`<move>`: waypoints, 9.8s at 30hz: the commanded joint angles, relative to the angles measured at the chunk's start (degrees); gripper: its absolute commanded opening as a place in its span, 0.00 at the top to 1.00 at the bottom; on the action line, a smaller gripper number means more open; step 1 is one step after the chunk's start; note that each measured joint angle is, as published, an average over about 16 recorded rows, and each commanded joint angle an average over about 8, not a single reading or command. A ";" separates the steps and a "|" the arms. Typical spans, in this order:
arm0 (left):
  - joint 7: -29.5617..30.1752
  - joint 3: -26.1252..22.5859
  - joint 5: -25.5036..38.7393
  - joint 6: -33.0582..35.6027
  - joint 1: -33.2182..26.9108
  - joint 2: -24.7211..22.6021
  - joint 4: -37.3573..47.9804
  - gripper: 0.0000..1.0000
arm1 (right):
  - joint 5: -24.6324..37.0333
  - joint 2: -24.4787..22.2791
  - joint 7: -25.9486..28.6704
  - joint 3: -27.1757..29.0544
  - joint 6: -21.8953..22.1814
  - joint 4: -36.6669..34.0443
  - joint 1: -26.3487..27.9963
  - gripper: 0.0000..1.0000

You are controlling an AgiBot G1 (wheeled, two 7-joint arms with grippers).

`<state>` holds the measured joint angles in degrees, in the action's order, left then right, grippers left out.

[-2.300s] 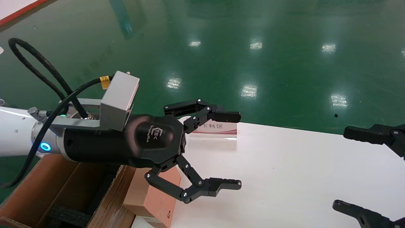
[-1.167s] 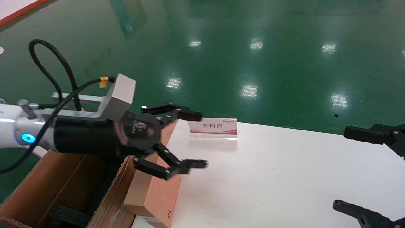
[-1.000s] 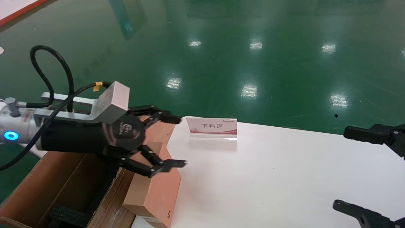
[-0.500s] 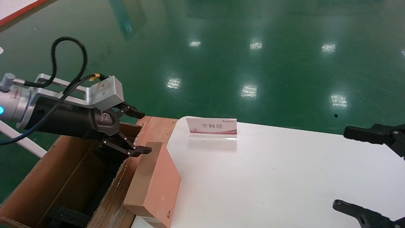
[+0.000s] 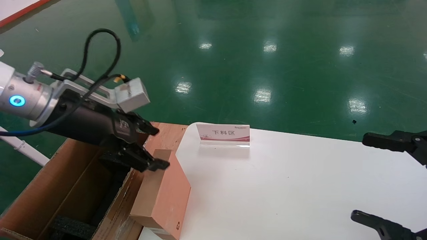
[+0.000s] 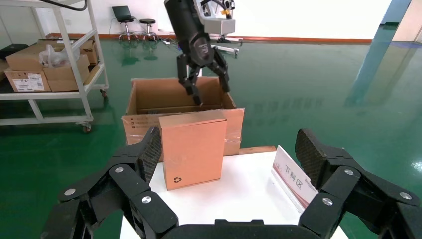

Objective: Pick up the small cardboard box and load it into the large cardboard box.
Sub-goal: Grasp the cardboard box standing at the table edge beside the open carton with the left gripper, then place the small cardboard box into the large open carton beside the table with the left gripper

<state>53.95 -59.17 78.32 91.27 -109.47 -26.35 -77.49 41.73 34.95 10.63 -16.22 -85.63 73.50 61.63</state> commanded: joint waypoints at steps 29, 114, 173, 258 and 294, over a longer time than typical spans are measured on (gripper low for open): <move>16.91 -44.50 -3.42 -1.44 -25.42 -9.49 -0.16 0.00 | -0.08 -0.05 -0.06 -0.12 0.05 0.00 0.03 0.00; 17.06 -49.50 -6.98 -11.90 -18.16 -12.17 4.72 0.00 | -0.28 -0.16 -0.23 -0.42 0.16 -0.07 0.10 0.00; 14.32 -48.96 -6.56 -11.59 -19.17 -12.11 8.00 1.00 | -0.32 -0.17 -0.26 -0.46 0.18 -0.12 0.11 1.00; 18.01 -79.75 -3.00 -14.70 -34.61 -8.90 27.53 1.00 | -0.51 -0.28 -0.40 -0.74 0.28 -0.15 0.19 0.00; 14.17 -78.29 -5.95 -21.18 -23.86 -13.44 39.08 1.00 | -0.59 -0.32 -0.46 -0.85 0.32 -0.15 0.22 0.00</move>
<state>68.25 -137.53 72.35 70.13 -133.09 -39.71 -38.57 41.14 34.62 10.17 -17.07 -85.31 73.36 61.84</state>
